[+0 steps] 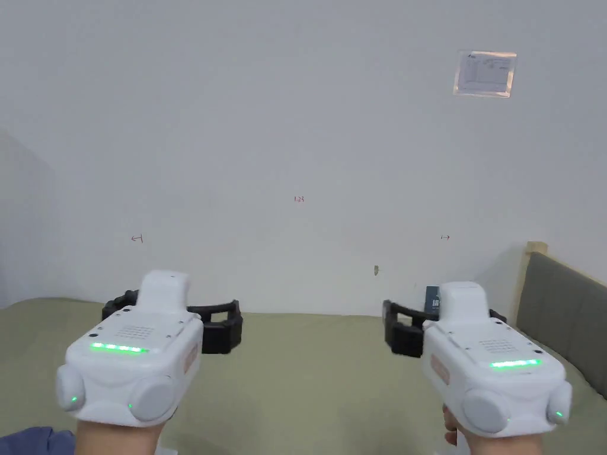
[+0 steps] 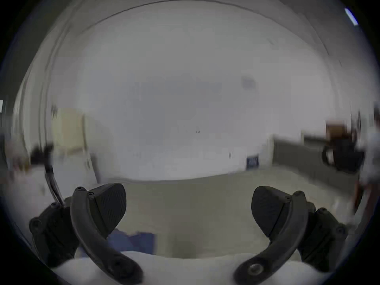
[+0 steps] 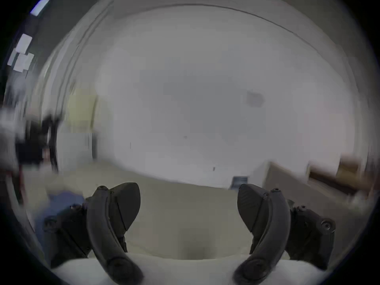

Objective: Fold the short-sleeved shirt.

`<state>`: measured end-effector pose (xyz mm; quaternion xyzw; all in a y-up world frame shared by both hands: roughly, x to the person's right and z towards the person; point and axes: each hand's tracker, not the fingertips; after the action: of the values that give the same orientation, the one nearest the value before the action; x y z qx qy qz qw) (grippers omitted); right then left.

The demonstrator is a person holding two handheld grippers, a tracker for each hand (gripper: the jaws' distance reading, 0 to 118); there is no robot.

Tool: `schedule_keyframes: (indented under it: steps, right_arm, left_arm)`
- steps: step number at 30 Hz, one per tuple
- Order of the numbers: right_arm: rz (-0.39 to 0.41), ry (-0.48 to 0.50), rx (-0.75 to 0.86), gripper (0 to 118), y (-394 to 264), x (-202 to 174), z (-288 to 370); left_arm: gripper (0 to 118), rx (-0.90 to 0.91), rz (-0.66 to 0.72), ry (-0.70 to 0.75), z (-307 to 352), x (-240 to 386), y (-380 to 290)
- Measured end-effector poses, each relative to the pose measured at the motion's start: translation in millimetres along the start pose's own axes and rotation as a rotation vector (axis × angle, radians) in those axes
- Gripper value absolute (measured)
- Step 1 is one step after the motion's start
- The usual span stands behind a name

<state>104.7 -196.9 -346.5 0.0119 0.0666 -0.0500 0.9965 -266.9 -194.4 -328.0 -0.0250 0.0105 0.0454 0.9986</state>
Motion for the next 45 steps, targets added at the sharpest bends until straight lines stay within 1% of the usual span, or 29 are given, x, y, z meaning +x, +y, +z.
schedule_keyframes:
  steps: [1,2,5,8,9,10,11,12,13,15,17,18,21,23,24,26,29,31,32,33,34,35,36,37,39,41,42,43,45]
  right_arm:
    - [-0.056,-0.004,-0.002,99,-3,5,1]
    - [-0.081,-0.027,0.001,100,-7,6,2]
    - [-0.034,-0.039,-0.002,100,-18,0,2]
    - [0.037,-0.074,0.007,98,-22,-7,3]
    - [0.041,-0.080,0.009,98,-22,-8,4]
    - [0.045,-0.082,0.005,83,-20,-7,7]
    - [0.048,-0.074,0.003,42,-19,-8,8]
    - [0.060,-0.078,0.007,3,-19,-11,9]
    - [0.111,-0.126,0.001,3,-18,-14,9]
    - [0.107,-0.093,-0.004,3,-19,-16,12]
    - [0.138,-0.068,-0.017,3,-24,-31,8]
    - [0.160,-0.042,-0.014,3,-28,-42,7]
    - [0.181,0.075,-0.033,3,-45,-85,-3]
    - [0.193,0.171,-0.049,3,-61,-126,-9]
    - [0.195,0.220,-0.062,3,-69,-146,-13]
    - [0.203,0.314,-0.098,3,-89,-187,-19]
    - [0.194,0.418,-0.178,3,-123,-232,-30]
    - [0.206,0.453,-0.231,3,-146,-253,-39]
    - [0.212,0.462,-0.250,3,-157,-257,-42]
    - [0.219,0.468,-0.266,3,-166,-261,-46]
    - [0.232,0.474,-0.288,3,-177,-264,-51]
    - [0.245,0.472,-0.305,3,-186,-265,-56]
    - [0.263,0.469,-0.325,3,-195,-263,-60]
    - [0.274,0.467,-0.342,3,-203,-262,-66]
    - [0.287,0.435,-0.375,3,-216,-255,-76]
    - [0.281,0.401,-0.415,3,-227,-245,-84]
    - [0.272,0.392,-0.429,3,-231,-241,-88]
    - [0.260,0.377,-0.450,3,-235,-235,-92]
    - [0.256,0.355,-0.469,3,-239,-227,-93]
  left_arm:
    - [118,0.043,0.016,0.047,4,2,-3]
    - [118,0.055,0.000,0.070,7,5,-4]
    - [118,0.084,-0.033,0.055,11,8,-6]
    - [117,0.081,-0.056,0.069,6,14,-7]
    - [107,0.081,-0.070,0.075,8,18,-6]
    - [63,0.078,-0.080,0.073,8,19,-6]
    - [14,0.068,-0.086,0.067,5,19,-7]
    - [0,0.062,-0.102,0.091,3,20,-9]
    - [0,0.078,-0.116,0.145,3,18,-14]
    - [0,0.059,-0.067,0.087,2,11,-15]
    - [0,0.037,-0.077,0.111,8,-1,-22]
    - [0,0.037,-0.093,0.136,15,-11,-27]
    - [0,-0.010,-0.105,0.225,30,-54,-41]
    - [0,-0.064,-0.130,0.322,41,-94,-54]
    - [0,-0.106,-0.135,0.345,45,-111,-62]
    - [0,-0.302,-0.117,0.376,42,-157,-87]
    - [0,-0.678,0.037,0.344,15,-218,-132]
    - [0,-0.779,0.136,0.304,-4,-242,-165]
    - [0,-0.788,0.142,0.300,-14,-249,-180]
    - [5,-0.768,0.129,0.302,-23,-253,-191]
    - [47,-0.768,0.101,0.319,-41,-255,-203]
    - [96,-0.788,0.092,0.326,-57,-259,-214]
    - [118,-0.847,0.095,0.312,-75,-263,-226]
    - [115,-0.814,0.099,0.270,-86,-261,-235]
    - [115,-0.842,0.060,0.335,-124,-263,-253]
    - [115,-0.856,0.084,0.315,-156,-269,-273]
    - [115,-0.880,0.108,0.306,-151,-265,-277]
    - [108,-0.931,0.126,0.294,-161,-266,-289]
    - [66,-1.003,0.110,0.329,-170,-265,-311]
